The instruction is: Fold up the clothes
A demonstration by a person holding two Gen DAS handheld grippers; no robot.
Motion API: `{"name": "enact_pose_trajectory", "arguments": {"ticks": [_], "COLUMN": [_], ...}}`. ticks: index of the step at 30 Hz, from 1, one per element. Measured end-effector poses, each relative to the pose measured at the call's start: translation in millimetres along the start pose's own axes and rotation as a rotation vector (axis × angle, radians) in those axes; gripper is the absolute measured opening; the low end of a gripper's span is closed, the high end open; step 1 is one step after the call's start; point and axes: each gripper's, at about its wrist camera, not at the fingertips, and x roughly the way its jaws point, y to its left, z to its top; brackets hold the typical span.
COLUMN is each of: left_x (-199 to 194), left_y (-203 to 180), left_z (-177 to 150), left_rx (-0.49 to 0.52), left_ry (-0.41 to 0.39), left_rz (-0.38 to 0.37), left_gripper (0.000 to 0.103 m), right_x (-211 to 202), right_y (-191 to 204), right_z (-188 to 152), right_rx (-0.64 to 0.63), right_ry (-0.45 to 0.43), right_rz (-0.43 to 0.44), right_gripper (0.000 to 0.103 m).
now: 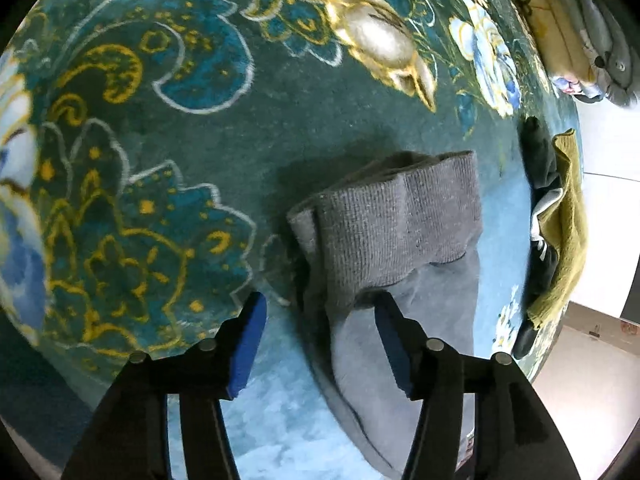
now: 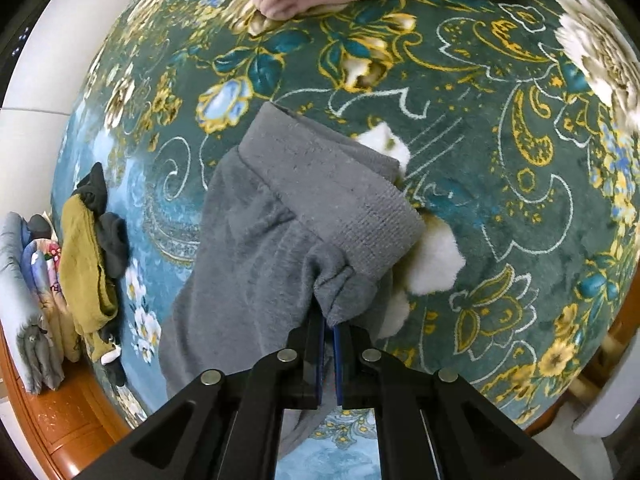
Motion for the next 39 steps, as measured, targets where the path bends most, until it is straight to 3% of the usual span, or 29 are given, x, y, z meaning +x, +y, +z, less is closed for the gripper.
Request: {"name": "enact_pose_trajectory", "arguments": {"ticks": [6,7,9,15,19,22,23,26,28,31,33,39], "left_x": [8,8,8,2,-60,-73,-63,-24,-13,-13,-11,-11], "left_y": [4,4,-1,-41,-90,-100,-91,-57,-44,-42,-48,-51], "left_z": [1,0,-2,4,8,12,16,25,26,25,25,24], "left_rx": [-0.056,-0.060,-0.050,0.039,0.137,0.233,0.229,0.145,0.083,0.035,0.059,0.013], "left_ry": [-0.048,-0.059,-0.068,-0.076,-0.162,-0.189,-0.165,-0.056,-0.038,-0.048,-0.039,-0.035], "left_rz": [-0.055,-0.064,-0.073,-0.056,-0.214,-0.158,-0.099,0.073,0.101,0.094,0.131,0.156], "left_gripper": [0.054,0.049,0.021,0.016,0.015,0.015,0.015,0.015,0.015,0.015,0.016,0.016], "right_x": [0,0,0,-4,-13,-18,-17,-13,-12,-20,-25,-2], "right_y": [-1,0,0,4,4,2,0,-7,-13,-25,-36,-49], "right_z": [0,0,1,0,0,-1,-3,-8,-12,-15,-16,-16], "right_rx": [-0.008,-0.012,-0.012,-0.016,-0.018,-0.025,-0.024,-0.014,0.000,0.008,0.029,0.122], "right_ry": [0.009,0.011,0.012,0.008,-0.003,-0.003,0.005,0.022,0.029,-0.002,-0.027,-0.030], "right_rz": [-0.019,-0.023,-0.026,-0.020,0.016,0.059,0.073,0.094,0.115,0.138,0.152,0.313], "right_gripper": [0.005,0.005,0.005,0.005,0.006,0.007,0.007,0.010,0.012,0.026,0.048,0.073]}}
